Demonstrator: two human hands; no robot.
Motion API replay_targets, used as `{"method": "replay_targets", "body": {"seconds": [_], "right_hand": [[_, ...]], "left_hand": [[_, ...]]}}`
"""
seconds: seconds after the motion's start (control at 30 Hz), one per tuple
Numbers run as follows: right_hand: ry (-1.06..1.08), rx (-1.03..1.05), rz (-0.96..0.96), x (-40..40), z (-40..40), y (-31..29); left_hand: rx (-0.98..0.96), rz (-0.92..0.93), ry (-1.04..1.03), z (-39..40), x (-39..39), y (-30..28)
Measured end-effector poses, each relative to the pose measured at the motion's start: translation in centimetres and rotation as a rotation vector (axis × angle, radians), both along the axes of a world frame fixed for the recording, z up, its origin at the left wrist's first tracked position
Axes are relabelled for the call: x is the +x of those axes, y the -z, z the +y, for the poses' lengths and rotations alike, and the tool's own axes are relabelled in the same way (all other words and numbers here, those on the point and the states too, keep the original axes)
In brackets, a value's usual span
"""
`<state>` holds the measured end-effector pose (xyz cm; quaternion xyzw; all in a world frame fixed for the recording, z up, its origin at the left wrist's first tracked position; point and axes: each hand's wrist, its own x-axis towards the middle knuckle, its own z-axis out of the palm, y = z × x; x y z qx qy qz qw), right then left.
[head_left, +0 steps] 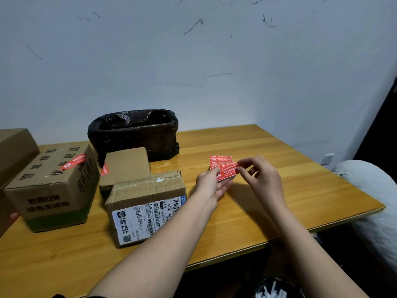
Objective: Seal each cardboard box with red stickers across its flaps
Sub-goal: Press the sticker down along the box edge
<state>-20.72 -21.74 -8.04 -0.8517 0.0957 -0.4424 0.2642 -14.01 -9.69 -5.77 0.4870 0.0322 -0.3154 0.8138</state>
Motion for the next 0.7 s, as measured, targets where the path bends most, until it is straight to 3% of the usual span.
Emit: {"method": "replay_targets", "body": {"seconds": [0.17,0.7], "right_hand": [[0.097,-0.153,-0.023,0.11,-0.17,0.33],[0.053,-0.497,-0.037,-0.24,0.08,0.77]], "left_hand": [[0.023,-0.014,0.000,-0.07,0.09,0.20],[0.085,0.044,0.078,-0.41,0.41,0.69]]}}
